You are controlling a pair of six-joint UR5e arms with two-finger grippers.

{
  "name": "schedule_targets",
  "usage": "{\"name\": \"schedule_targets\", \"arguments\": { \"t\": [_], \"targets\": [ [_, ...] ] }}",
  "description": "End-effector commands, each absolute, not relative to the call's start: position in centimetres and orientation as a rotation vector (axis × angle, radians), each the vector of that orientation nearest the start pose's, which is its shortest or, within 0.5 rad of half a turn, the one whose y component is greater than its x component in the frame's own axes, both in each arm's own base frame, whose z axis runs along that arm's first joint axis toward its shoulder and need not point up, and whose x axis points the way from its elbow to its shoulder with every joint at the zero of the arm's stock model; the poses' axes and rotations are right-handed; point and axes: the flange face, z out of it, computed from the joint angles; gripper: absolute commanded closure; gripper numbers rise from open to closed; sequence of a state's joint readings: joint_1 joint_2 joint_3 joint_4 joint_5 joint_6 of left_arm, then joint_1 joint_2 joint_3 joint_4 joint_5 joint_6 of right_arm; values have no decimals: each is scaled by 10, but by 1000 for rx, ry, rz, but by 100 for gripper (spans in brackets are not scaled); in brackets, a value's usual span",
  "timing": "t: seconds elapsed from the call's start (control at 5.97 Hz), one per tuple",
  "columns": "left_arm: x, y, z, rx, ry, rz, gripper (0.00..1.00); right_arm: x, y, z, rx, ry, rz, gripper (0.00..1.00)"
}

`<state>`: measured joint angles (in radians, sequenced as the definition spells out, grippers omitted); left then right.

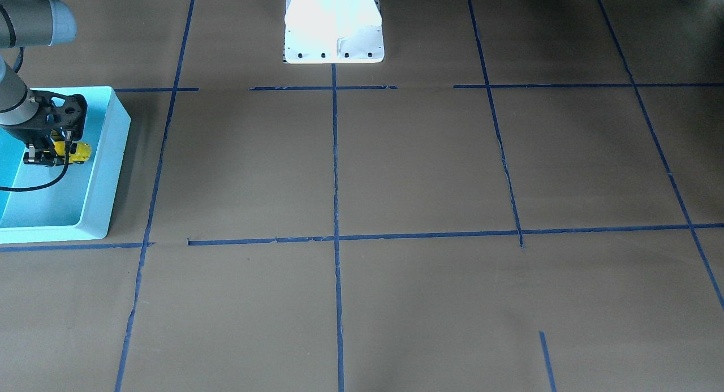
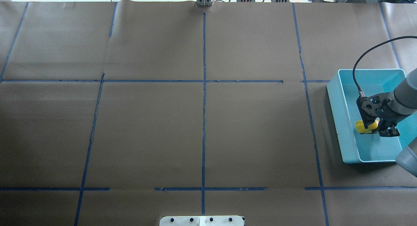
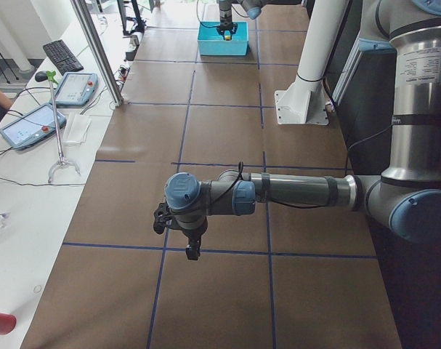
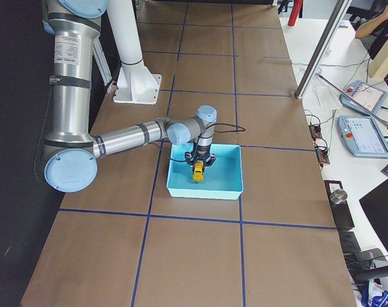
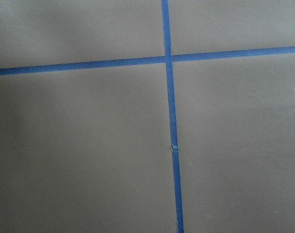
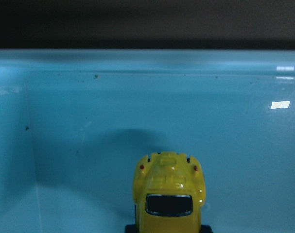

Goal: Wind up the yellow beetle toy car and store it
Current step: 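Lower the yellow car into the light-blue bin and open the right gripper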

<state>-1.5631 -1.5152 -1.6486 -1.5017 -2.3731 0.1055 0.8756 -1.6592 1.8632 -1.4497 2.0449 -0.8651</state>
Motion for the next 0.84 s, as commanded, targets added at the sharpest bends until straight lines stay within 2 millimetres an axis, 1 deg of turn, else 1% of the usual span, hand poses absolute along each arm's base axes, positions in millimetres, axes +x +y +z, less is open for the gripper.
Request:
{"name": "schedule_targets", "arguments": {
  "t": [0.0,0.34,0.5,0.67],
  "targets": [
    [-58,-466,653,-7,804,88,0,-234,-417,559,399,-495,-1594,0],
    [-58,-466,655,-11,804,87,0,-235,-419,552,415,-499,-1594,0],
    [-57,-466,656,-12,804,87,0,-203,-444,538,456,-501,-1515,0],
    [-58,-466,656,-11,804,87,0,-160,-459,537,477,-598,-1406,0]
  ]
}}
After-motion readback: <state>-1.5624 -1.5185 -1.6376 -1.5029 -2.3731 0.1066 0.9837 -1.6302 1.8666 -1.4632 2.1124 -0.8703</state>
